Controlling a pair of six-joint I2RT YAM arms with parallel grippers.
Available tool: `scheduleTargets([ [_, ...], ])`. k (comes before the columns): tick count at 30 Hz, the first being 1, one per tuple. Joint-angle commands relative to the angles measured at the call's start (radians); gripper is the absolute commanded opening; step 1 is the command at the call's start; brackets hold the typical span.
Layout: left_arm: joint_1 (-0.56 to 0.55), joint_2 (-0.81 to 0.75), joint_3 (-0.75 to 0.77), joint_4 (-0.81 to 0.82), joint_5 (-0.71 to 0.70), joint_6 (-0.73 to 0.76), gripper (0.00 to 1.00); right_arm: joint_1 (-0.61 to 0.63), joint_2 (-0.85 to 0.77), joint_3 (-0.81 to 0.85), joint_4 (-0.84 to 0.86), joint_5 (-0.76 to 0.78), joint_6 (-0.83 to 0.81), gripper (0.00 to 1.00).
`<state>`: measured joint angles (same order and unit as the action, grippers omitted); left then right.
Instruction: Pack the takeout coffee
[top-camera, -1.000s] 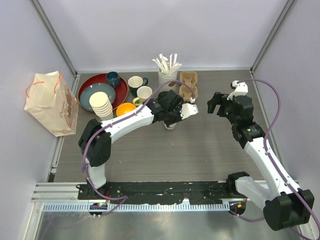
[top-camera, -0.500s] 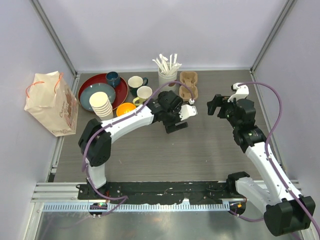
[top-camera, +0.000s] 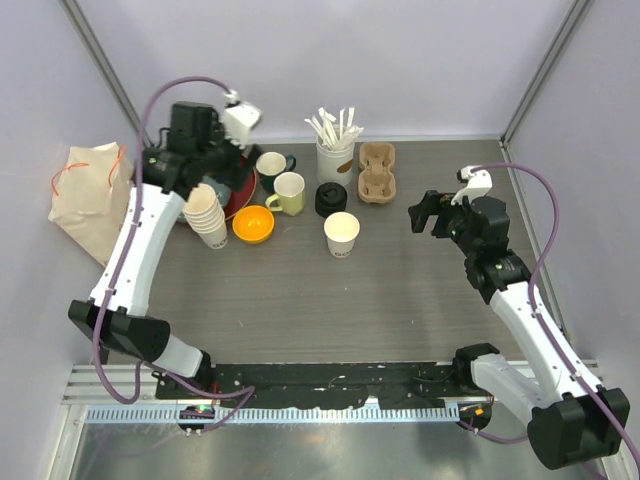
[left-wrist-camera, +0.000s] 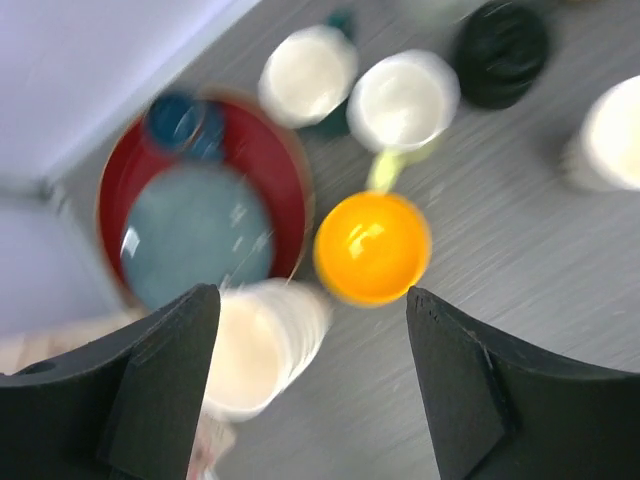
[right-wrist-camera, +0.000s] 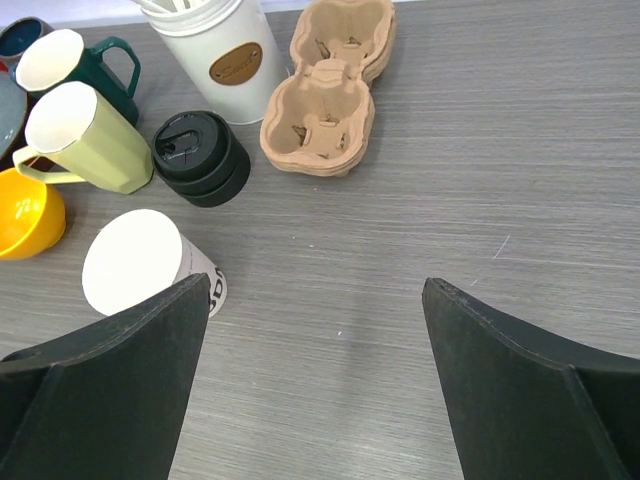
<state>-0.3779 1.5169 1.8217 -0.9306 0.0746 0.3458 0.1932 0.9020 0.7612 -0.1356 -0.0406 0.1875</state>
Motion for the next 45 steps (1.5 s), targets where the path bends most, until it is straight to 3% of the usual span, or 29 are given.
scheduleTargets([
  [1,0.164,-0.040,-0.067,-0.142,0.036,0.019,0.78,-0.001,0.023,0.018,0.036,-0.034,0.001,0.92],
  [8,0.310,0.022,-0.122,-0.168,0.135,0.018,0.73,-0.003,0.040,0.026,0.022,-0.042,0.003,0.92],
  [13,0.315,0.068,-0.154,-0.146,0.169,0.022,0.66,-0.001,0.034,0.020,0.022,-0.035,0.000,0.92],
  [20,0.315,0.121,-0.124,-0.120,0.083,0.021,0.56,-0.003,0.041,0.020,0.019,-0.036,0.000,0.92],
  [29,0.315,0.138,-0.122,-0.108,0.050,0.030,0.22,-0.001,0.038,0.018,0.019,-0.030,-0.002,0.92],
  [33,0.316,0.135,-0.113,-0.114,0.047,0.030,0.01,-0.003,0.040,0.018,0.019,-0.028,0.000,0.92],
  [45,0.315,0.023,-0.139,-0.060,-0.004,0.110,0.00,-0.003,0.041,0.018,0.019,-0.031,0.000,0.92],
])
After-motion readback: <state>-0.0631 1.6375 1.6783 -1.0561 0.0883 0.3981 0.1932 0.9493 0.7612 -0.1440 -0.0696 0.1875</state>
